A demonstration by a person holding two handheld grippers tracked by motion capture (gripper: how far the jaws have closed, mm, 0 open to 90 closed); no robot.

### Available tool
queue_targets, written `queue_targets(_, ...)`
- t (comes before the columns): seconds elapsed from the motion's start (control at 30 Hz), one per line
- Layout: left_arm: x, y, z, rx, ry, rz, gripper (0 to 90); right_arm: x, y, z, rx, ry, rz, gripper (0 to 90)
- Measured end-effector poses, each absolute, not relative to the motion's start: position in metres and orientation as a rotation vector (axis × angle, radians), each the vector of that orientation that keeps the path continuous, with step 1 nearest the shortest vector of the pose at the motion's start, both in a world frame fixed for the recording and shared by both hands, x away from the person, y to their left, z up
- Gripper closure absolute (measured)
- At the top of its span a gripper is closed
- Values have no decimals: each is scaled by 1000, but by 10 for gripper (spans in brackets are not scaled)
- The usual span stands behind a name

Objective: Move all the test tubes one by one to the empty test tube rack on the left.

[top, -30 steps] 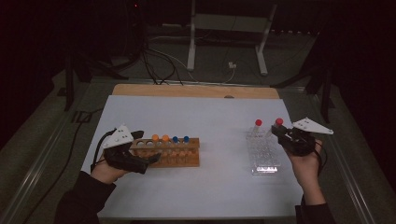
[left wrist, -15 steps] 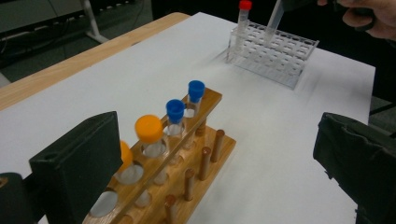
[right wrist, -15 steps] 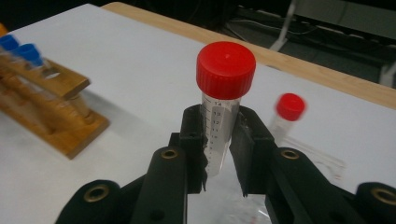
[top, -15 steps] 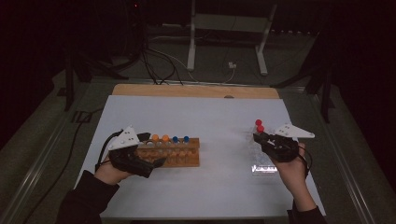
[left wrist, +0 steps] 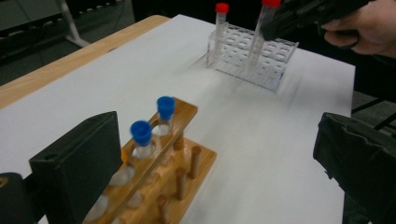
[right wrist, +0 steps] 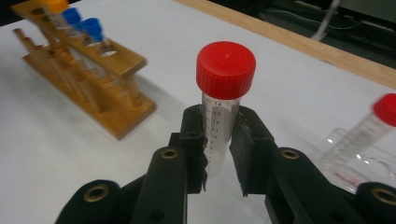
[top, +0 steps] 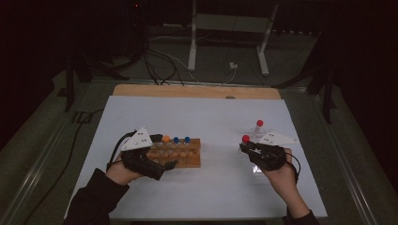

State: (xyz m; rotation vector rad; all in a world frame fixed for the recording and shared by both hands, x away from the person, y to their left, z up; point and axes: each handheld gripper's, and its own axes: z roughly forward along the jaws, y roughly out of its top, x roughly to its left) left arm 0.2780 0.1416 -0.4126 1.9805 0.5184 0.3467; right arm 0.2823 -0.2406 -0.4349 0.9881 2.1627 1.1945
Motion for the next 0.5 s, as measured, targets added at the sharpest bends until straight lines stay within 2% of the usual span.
queue_targets(0.5,282,106,-408,1995,419,284,18,272,-221,-439,908,2260,1211,749)
